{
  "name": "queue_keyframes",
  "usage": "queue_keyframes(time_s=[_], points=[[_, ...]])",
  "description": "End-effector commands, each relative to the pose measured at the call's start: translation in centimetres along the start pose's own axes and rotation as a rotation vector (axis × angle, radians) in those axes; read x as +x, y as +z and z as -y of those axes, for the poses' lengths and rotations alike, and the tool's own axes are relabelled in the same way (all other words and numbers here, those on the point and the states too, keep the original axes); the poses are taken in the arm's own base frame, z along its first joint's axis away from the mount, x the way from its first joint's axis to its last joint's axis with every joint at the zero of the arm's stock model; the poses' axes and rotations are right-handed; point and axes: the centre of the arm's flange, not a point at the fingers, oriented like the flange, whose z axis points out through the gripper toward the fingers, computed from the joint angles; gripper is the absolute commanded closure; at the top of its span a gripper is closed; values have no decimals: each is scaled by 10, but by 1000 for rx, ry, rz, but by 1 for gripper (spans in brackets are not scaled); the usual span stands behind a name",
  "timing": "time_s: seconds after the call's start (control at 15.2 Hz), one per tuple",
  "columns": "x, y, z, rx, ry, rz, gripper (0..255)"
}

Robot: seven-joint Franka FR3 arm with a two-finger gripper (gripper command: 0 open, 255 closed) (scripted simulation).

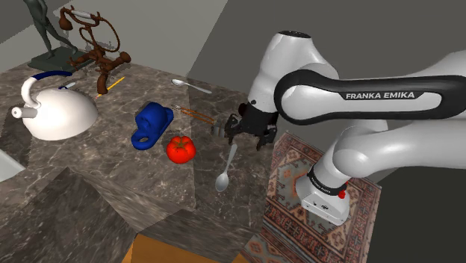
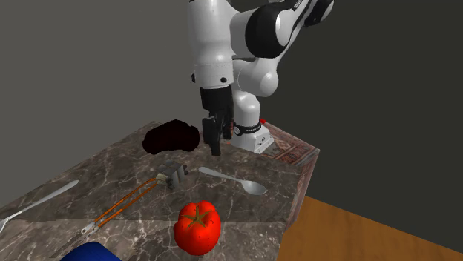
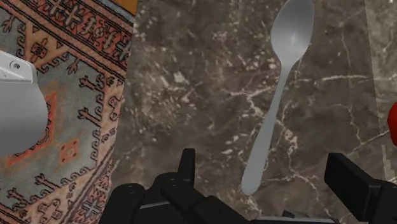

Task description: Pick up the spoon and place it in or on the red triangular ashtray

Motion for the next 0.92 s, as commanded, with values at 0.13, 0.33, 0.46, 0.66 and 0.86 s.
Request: queue_keyframes(time_s=[0.13,0.33,0.46,0.66,0.86], points=[[-14,32,21,34,181,-7,0],[-14,48,22,34,181,-7,0],[-14,59,22,34,181,-7,0],[-14,72,22,34,181,-7,0],[-14,72,22,34,181,-7,0]])
